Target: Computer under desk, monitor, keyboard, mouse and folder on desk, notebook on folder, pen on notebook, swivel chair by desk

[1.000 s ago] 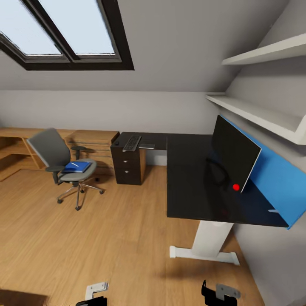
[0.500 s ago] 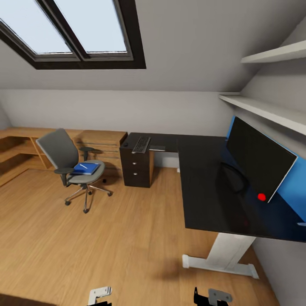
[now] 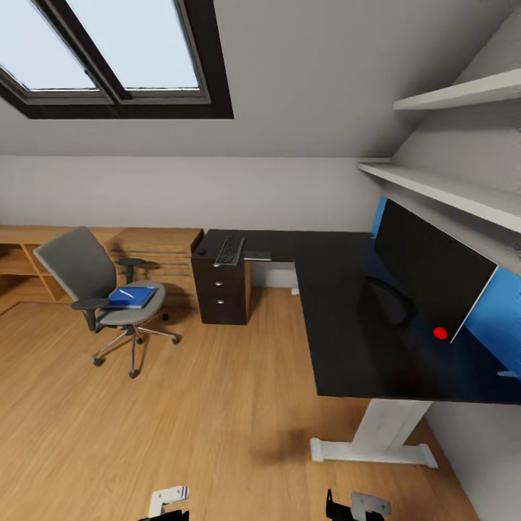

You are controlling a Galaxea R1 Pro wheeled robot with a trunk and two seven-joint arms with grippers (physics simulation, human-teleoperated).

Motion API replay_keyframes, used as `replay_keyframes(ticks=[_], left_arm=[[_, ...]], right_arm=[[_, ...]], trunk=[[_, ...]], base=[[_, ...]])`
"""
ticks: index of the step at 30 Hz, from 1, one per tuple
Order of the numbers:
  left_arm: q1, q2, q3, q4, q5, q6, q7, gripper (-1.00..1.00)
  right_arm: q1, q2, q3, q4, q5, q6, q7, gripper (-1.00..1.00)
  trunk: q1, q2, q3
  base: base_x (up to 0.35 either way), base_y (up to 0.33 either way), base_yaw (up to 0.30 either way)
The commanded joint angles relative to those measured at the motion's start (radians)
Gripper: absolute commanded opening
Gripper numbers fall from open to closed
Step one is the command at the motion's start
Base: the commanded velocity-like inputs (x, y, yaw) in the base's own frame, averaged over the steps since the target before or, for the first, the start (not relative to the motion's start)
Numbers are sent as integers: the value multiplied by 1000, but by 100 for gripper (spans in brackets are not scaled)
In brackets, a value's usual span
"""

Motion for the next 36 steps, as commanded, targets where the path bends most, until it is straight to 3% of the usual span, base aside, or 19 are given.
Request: replay_keyframes(ticks=[1,12,18,23,26,36], left_arm=[[0,0,-8,-1,6,-2,5,100],[0,1,-6,0,7,3,3,100],[0,1,-6,4,7,4,3,100],[0,0,-6,5,6,2,2,100],[0,1,-5,6,6,2,1,100],[0,0,-6,6,7,5,3,100]], right_arm=[[-1,0,-1,1,-3,-5,2,100],[-1,3,1,10,0,-10,6,100],[-1,15,0,13,0,-11,6,100],[-1,16,-2,14,-1,-28,5,100],[-1,17,-3,27,-2,-78,5,100],[-1,15,-3,44,-2,-91,4,100]], trunk=[[1,-2,-1],[1,-2,10],[1,-2,12],[1,-2,12],[1,-2,12],[1,-2,12]], base=[[172,303,-241],[196,293,-197],[225,275,-35],[227,273,-7],[229,272,-1],[242,260,0]])
